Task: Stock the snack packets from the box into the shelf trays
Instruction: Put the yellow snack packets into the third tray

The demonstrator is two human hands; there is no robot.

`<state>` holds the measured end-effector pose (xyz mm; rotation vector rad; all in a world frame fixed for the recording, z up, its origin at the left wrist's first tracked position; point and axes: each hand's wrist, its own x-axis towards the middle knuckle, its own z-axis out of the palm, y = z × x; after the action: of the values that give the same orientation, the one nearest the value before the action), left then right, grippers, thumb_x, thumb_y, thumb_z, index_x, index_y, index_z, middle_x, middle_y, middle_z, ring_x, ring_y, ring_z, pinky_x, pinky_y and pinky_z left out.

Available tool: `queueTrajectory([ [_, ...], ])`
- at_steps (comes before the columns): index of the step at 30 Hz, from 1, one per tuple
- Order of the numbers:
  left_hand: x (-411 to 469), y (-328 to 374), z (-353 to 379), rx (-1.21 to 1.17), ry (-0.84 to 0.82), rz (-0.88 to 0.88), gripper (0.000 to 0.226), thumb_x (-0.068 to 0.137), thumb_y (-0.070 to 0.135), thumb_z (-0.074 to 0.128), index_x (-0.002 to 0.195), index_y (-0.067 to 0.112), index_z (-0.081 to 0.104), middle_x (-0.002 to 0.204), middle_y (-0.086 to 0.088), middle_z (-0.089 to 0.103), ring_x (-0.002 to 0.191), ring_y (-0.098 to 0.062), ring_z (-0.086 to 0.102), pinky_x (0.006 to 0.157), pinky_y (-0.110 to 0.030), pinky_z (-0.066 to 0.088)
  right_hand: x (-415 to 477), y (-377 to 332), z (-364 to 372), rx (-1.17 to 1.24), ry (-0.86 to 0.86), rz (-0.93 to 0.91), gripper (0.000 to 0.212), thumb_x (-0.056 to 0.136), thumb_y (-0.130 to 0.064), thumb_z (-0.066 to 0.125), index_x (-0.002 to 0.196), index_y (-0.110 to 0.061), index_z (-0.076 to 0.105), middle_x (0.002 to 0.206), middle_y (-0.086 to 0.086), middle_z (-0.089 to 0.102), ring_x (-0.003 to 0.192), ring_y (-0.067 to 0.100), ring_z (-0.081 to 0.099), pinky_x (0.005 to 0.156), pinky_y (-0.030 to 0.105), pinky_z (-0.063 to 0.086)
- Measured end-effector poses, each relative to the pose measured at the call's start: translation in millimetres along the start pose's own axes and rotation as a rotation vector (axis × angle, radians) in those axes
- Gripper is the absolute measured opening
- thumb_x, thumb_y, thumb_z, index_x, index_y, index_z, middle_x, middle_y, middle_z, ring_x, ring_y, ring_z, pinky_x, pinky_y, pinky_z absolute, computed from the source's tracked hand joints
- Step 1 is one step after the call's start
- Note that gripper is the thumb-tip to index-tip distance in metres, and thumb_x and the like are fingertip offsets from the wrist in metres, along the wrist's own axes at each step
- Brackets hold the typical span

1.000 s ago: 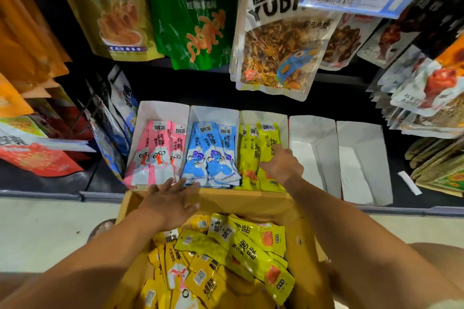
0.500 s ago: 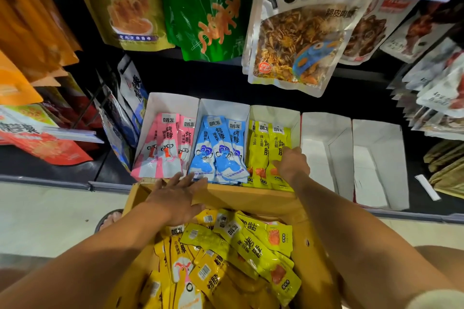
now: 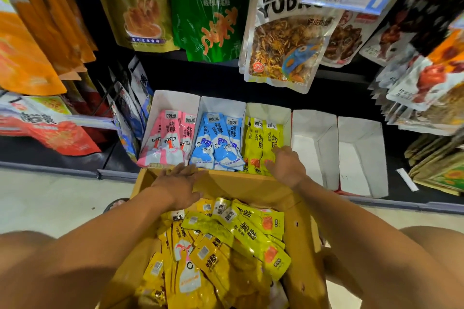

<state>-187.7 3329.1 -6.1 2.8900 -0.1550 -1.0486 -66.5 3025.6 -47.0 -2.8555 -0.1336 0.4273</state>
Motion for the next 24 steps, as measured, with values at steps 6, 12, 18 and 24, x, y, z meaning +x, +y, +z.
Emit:
queueTrajectory([
  [6, -29, -5, 28, 0.089, 0.157, 0.077, 0.072, 0.103, 0.064, 0.028, 0.162, 0.039, -0.003, 0.172, 0.002, -0.011, 0.159, -0.029, -0.009, 0.125, -0.064, 0.005, -44, -17, -3, 0.031, 0.012, -0.188, 0.059, 0.096, -0.045, 0.059, 0.148, -0.024, 0.043, 0.156, 0.008, 0.032, 0.14, 0.034, 0.035, 0.11, 0.048, 0.041],
  [12, -72, -28, 89, 0.051, 0.361, -0.066, 0.077, 0.09, 0.071, 0.0, 0.162, 0.042, 0.001, 0.172, 0.004, -0.007, 0.159, -0.027, -0.011, 0.124, -0.063, -0.005, -98, -28, 28, 0.034, 0.084, -0.399, 0.047, 0.094, -0.039, 0.062, 0.138, -0.026, 0.055, 0.141, 0.001, 0.05, 0.124, 0.023, 0.054, 0.1, 0.039, 0.05],
  [18, -94, -56, 171, 0.051, 0.423, -0.145, 0.069, 0.101, 0.066, 0.017, 0.162, 0.035, 0.023, 0.172, 0.001, 0.005, 0.159, -0.027, -0.012, 0.122, -0.062, 0.005, -130, 1, 94, -0.01, -0.274, -0.175, 0.035, 0.094, -0.034, 0.056, 0.128, -0.029, 0.06, 0.124, -0.003, 0.068, 0.112, 0.02, 0.065, 0.088, 0.035, 0.054],
  [24, -97, -51, 176, 0.096, 0.491, -0.132, 0.07, 0.1, 0.066, 0.023, 0.163, 0.036, 0.019, 0.172, 0.0, 0.0, 0.157, -0.028, -0.018, 0.126, -0.058, 0.008, -137, 15, 146, -0.123, -0.514, -0.043, 0.058, 0.088, -0.024, 0.061, 0.142, -0.013, 0.042, 0.13, 0.02, 0.053, 0.113, 0.036, 0.061, 0.086, 0.037, 0.05],
])
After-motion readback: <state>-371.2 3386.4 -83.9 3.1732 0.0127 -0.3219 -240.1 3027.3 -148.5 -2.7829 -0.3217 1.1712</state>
